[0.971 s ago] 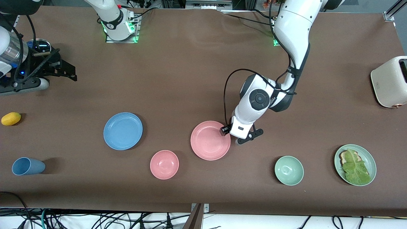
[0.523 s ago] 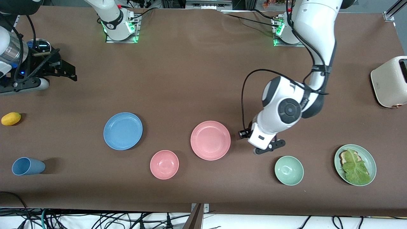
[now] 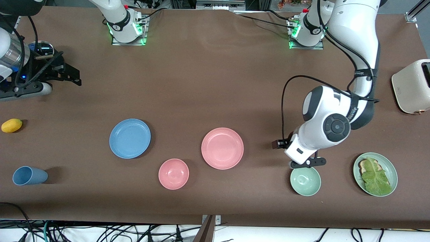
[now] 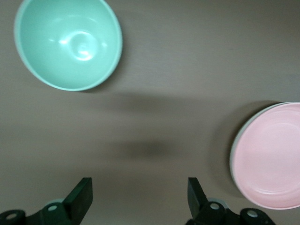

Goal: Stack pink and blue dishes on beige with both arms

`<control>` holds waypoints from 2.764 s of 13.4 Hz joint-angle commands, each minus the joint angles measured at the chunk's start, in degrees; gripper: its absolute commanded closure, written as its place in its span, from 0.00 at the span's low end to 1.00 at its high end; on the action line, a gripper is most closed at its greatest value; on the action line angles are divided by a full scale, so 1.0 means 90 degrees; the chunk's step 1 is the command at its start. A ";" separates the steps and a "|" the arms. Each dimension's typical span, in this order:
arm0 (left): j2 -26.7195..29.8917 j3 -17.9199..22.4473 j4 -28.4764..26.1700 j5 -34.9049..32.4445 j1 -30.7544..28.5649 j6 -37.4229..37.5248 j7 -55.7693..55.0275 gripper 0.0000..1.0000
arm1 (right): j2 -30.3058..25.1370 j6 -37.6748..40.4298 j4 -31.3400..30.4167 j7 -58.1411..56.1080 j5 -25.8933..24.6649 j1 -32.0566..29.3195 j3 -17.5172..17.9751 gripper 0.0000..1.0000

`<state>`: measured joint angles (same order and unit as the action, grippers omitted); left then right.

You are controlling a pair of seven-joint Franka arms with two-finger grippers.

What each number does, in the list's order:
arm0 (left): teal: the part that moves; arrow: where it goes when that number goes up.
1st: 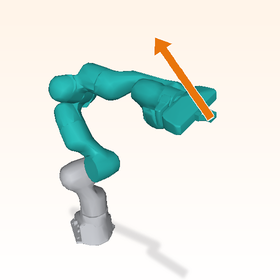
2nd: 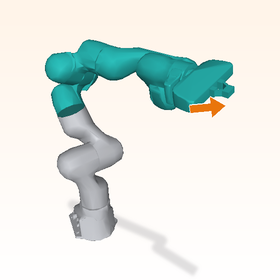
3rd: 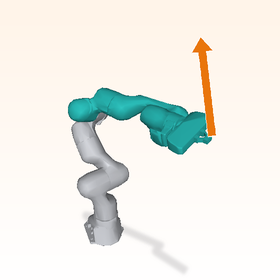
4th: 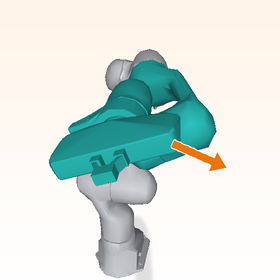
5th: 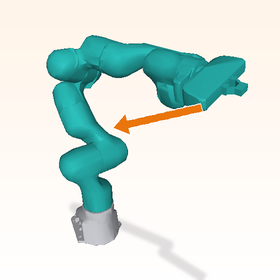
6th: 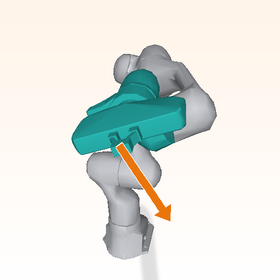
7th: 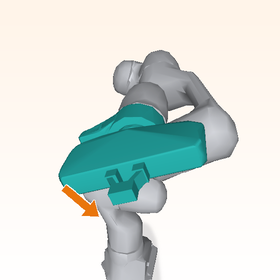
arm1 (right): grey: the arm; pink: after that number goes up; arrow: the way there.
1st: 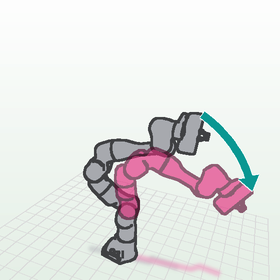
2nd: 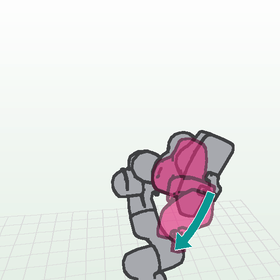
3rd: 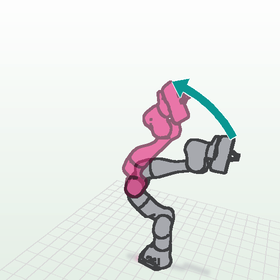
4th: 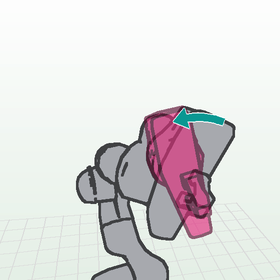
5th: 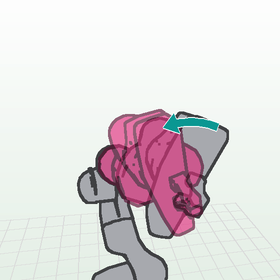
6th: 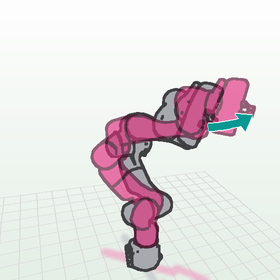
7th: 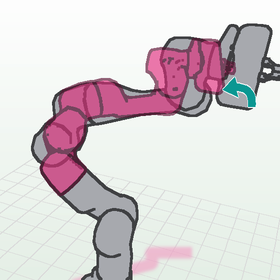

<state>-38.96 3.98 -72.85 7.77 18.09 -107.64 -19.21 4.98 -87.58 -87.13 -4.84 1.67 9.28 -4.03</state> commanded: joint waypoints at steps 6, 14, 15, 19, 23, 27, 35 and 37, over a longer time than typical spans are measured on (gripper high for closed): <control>0.0666 -0.0062 0.0028 -0.0171 -0.1364 0.1128 0.1693 0.00 | 0.0023 0.0034 0.0101 -0.0029 0.0088 -0.0025 -0.0002 0.00; 0.2238 -0.0101 -0.0108 -0.0550 -0.1669 0.2135 0.1861 0.00 | 0.0023 0.0034 0.0101 -0.0029 0.0068 -0.0025 -0.0002 0.00; 0.2471 -0.0101 -0.0157 -0.0542 -0.1688 0.2194 0.1852 0.00 | 0.0023 0.0034 0.0101 -0.0029 0.0059 -0.0034 -0.0002 0.00; 0.3321 -0.0149 -0.0614 -0.0493 -0.1835 0.2759 0.1881 0.00 | 0.0023 0.0053 0.0101 -0.0029 0.0107 -0.0035 -0.0090 0.00; 0.3567 -0.0179 -0.0919 -0.0531 -0.1767 0.3960 0.1949 0.00 | 0.0023 0.0034 0.0101 -0.0029 0.0098 -0.0035 -0.0168 0.00; 0.3577 -0.0384 -0.0841 -0.0913 -0.1727 0.3748 0.1930 0.00 | 0.0023 0.0034 0.0101 -0.0019 0.0049 -0.0035 -0.0168 0.00; 0.4280 -0.0404 -0.1739 -0.0825 -0.1825 0.2791 0.1949 0.00 | 0.0033 -0.0132 0.0111 -0.0009 0.0097 -0.0102 -0.0178 0.00; 0.4319 -0.0413 -0.1797 -0.0815 -0.1825 0.2790 0.1949 0.00 | 0.0237 -0.0074 0.0227 -0.0020 0.0020 -0.0064 -0.0149 0.00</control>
<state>-2.84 0.65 -85.67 1.59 1.97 -81.05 -2.89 5.23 -88.91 -87.12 -4.77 1.67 8.95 -5.72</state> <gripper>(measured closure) 0.000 0.000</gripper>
